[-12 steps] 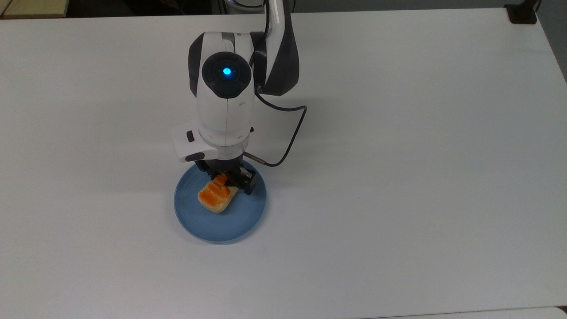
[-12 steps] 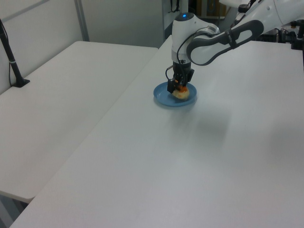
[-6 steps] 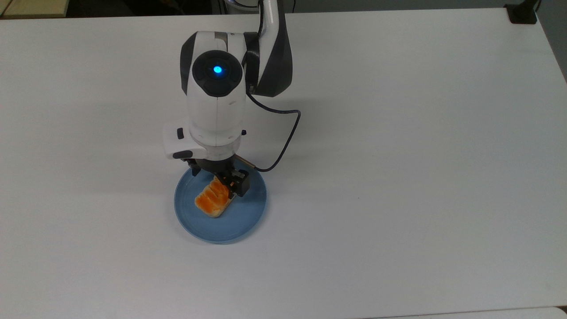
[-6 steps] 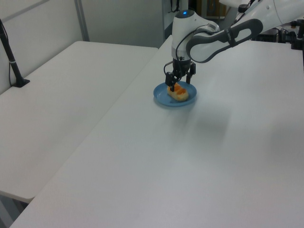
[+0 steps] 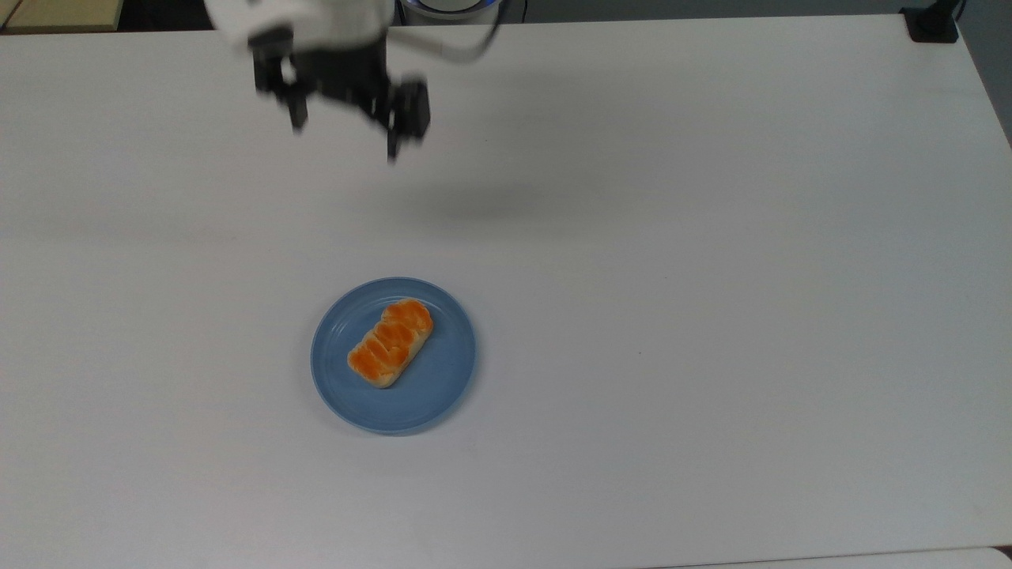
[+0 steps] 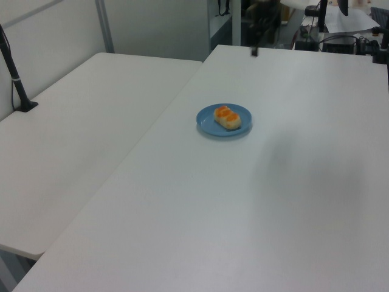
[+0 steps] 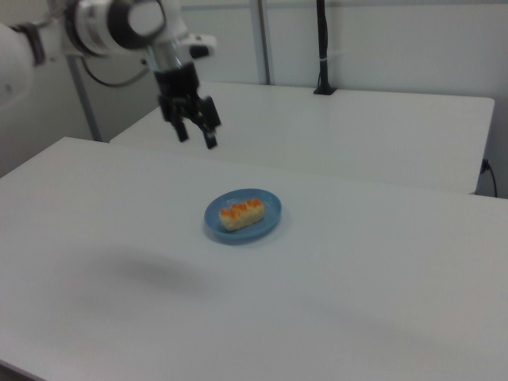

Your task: Put the bread on a plate

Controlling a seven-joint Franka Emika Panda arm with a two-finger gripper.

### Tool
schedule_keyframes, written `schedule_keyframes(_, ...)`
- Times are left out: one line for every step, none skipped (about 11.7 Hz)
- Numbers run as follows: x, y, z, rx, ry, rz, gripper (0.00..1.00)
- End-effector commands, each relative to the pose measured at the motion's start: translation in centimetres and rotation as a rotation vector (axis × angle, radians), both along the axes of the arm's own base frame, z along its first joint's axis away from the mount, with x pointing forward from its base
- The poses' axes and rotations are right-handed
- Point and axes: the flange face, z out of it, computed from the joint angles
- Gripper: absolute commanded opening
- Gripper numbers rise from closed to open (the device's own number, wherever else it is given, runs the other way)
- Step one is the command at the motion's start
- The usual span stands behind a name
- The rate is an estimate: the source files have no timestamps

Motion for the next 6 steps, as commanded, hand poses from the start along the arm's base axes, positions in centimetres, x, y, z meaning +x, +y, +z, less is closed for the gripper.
schedule_keyframes(-7.4,2.0,6.0,0.044,0.095,0.225,1.0)
schedule_keyframes(-8.6,2.9,7.1,0.044,0.105,0.241,1.0)
schedule_keyframes(-9.8,2.9,8.0,0.048,0.124,0.256,1.0)
schedule_keyframes(-10.9,2.5,8.9,0.047,0.116,0.28,1.0)
schedule_keyframes(-11.2,2.1,7.4,0.051,0.139,0.3,1.0)
schedule_keyframes(-11.0,2.4,6.8,0.048,0.124,0.308,1.0)
